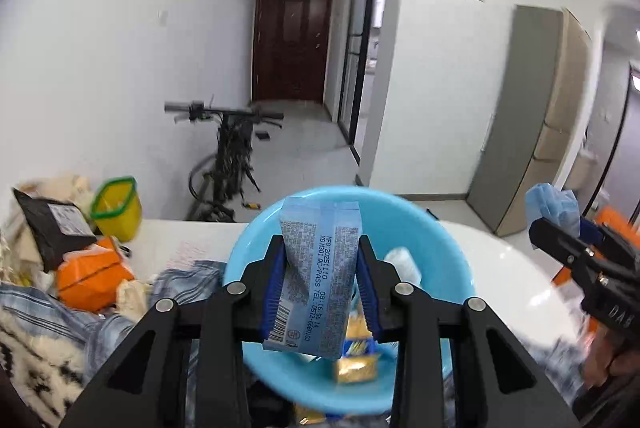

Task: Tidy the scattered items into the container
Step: 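Lift both held packets and carry them over the light blue basin, then open the left tool then the right tool, dropping both packets into the basin, then withdraw both tools from the basin back over the plaid shirt, then lower the left tool onto the red-and-white cigarette pack and close it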

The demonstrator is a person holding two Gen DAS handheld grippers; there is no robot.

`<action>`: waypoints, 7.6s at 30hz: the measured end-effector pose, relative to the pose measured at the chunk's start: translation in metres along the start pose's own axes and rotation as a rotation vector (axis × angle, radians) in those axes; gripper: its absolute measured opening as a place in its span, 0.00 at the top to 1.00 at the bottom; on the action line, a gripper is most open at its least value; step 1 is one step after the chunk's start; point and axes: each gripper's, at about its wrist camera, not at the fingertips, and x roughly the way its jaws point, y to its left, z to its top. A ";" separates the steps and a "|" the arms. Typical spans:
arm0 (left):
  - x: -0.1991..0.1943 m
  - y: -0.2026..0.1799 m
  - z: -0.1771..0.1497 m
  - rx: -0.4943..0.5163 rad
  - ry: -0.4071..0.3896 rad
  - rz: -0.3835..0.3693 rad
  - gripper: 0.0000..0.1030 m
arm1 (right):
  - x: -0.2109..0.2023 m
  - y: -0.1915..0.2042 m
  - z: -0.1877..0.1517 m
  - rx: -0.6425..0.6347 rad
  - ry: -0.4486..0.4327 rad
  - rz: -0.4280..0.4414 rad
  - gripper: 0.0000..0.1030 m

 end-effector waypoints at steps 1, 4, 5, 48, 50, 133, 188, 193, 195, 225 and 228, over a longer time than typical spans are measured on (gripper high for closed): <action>0.006 0.001 0.010 -0.005 0.004 0.006 0.65 | 0.004 -0.001 0.009 0.005 -0.006 -0.011 0.41; 0.020 0.001 0.040 -0.001 -0.034 0.053 0.65 | 0.010 0.003 0.036 -0.013 -0.031 -0.025 0.41; 0.025 0.002 0.051 -0.006 -0.043 0.063 0.65 | 0.013 0.005 0.045 -0.019 -0.037 -0.020 0.41; 0.201 0.005 -0.008 0.031 0.642 0.022 0.65 | 0.209 -0.022 -0.019 0.023 0.830 0.138 0.41; 0.203 0.007 -0.011 0.031 0.645 0.024 0.65 | 0.209 -0.022 -0.020 0.022 0.832 0.139 0.41; 0.016 0.013 -0.017 0.070 -0.179 0.012 0.01 | 0.078 -0.023 -0.008 0.023 0.114 0.063 0.01; -0.066 0.016 -0.184 0.069 -0.174 0.000 0.00 | -0.072 0.003 -0.156 0.002 -0.067 0.094 0.00; -0.063 0.018 -0.193 0.061 -0.173 0.011 0.00 | -0.072 0.003 -0.164 -0.008 -0.068 0.082 0.00; -0.062 0.018 -0.194 0.061 -0.164 0.014 0.00 | -0.070 0.003 -0.166 -0.011 -0.054 0.087 0.00; 0.070 0.046 -0.224 0.296 0.546 0.026 0.02 | 0.002 0.012 -0.185 -0.111 0.463 0.234 0.00; 0.073 0.047 -0.227 0.303 0.560 0.036 0.28 | 0.006 0.007 -0.185 -0.075 0.471 0.233 0.00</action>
